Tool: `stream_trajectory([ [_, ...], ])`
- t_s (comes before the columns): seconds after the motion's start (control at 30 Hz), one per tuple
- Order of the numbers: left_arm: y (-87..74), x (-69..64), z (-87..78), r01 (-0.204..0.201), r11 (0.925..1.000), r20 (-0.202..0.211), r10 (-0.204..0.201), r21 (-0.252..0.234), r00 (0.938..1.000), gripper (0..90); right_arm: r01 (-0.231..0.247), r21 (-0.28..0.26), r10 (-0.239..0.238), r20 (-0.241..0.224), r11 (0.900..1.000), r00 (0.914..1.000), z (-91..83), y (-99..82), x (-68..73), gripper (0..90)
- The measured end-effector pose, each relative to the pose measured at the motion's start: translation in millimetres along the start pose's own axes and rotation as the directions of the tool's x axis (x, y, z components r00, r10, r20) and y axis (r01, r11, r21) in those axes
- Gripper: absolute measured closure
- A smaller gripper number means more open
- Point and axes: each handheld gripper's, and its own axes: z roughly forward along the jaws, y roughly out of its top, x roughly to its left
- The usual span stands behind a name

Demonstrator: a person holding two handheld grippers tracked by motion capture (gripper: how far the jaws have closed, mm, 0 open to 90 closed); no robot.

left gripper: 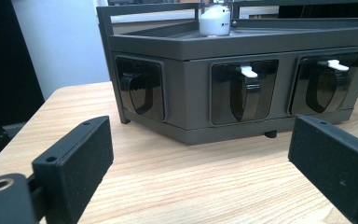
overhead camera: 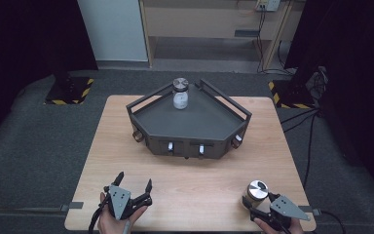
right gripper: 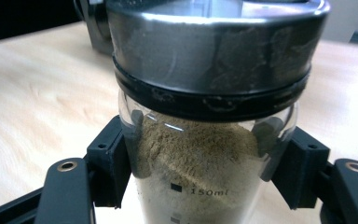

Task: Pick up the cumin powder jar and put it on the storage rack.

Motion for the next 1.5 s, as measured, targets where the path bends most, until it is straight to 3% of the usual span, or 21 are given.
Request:
stream_trajectory([
  [0.17, 0.0, 1.4, -0.5, 0.011, 0.9999, -0.004, -0.011, -0.001, 0.9999, 5.5, 0.022, -0.043, -0.023, -0.014, 0.9988, 0.9996, 10.7, 20.6, 1.8, 31.6],
  [0.53, -0.1, 1.8, 0.1, 0.007, 1.0000, 0.011, -0.008, 0.001, 0.9999, 5.6, 0.080, -0.064, -0.082, -0.041, 0.9947, 0.9958, 36.7, 67.0, 4.2, 31.6],
  [0.87, -0.7, 3.7, 1.3, 0.014, 0.9999, 0.021, -0.014, 0.004, 0.9997, 5.6, 0.084, -0.079, -0.086, -0.029, 0.9934, 0.9958, 58.4, 103.7, -5.6, 31.6],
  [1.03, 0.6, 5.8, 3.1, 0.003, 0.9995, 0.041, -0.005, 0.031, 0.9991, 5.3, 0.094, -0.078, -0.096, -0.024, 0.9925, 0.9951, 71.2, 123.0, -10.8, 31.6],
  [1.5, -3.2, 9.2, 4.6, -0.017, 0.9993, 0.053, 0.015, 0.034, 0.9985, 3.1, 0.085, -0.105, -0.085, 0.001, 0.9908, 0.9963, 131.8, 175.1, -21.5, 31.5],
])
